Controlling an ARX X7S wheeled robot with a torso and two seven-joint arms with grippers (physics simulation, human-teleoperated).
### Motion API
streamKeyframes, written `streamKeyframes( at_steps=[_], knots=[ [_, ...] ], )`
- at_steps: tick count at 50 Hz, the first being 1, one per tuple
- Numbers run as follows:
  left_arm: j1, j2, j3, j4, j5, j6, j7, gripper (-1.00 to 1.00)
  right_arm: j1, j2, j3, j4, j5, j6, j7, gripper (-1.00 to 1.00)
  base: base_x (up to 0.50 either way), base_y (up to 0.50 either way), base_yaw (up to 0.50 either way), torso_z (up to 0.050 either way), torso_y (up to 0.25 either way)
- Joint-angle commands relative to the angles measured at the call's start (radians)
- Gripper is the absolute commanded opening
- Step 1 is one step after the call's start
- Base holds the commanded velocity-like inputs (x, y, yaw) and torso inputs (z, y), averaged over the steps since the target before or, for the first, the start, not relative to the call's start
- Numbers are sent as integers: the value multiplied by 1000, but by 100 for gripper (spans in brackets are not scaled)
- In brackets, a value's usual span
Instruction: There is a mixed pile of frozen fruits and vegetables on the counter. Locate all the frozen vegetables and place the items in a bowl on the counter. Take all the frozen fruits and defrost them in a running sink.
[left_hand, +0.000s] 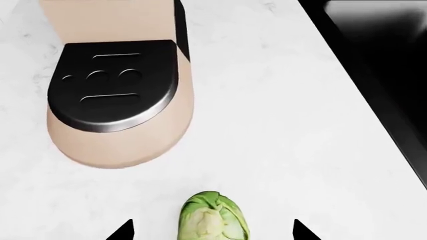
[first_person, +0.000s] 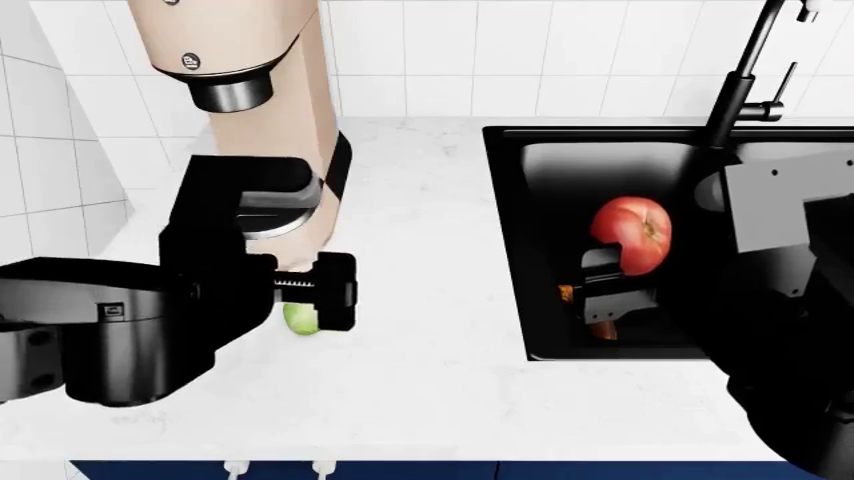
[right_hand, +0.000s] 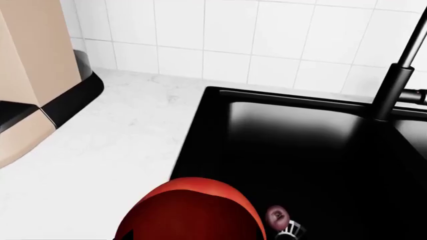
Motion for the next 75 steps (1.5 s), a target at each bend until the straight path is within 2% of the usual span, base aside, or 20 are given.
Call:
streamKeyframes(
  at_steps=[1,31,50,59,60,75],
  knots=[
    [25,14,23,-22,15,-4,22,100,-5,0,9,1,-39,15,-12,-100,0,0,0,0,0],
    [96,31,70,-109,142,-1,126,100,-44,-6,1,8,-56,-8,-19,-100,0,0,0,0,0],
    [89,85,101,-177,208,-16,205,100,-57,-15,0,21,-62,-13,-31,-100,0,0,0,0,1],
    [93,81,115,-164,218,-26,187,100,-57,-9,4,9,-61,-15,-28,-100,0,0,0,0,0],
    [92,81,119,-165,219,-30,184,-100,-58,-8,5,9,-62,-17,-28,-100,0,0,0,0,0],
    [86,62,110,-122,205,-26,153,-100,-68,1,6,0,-78,-25,-43,-100,0,0,0,0,0]
  ],
)
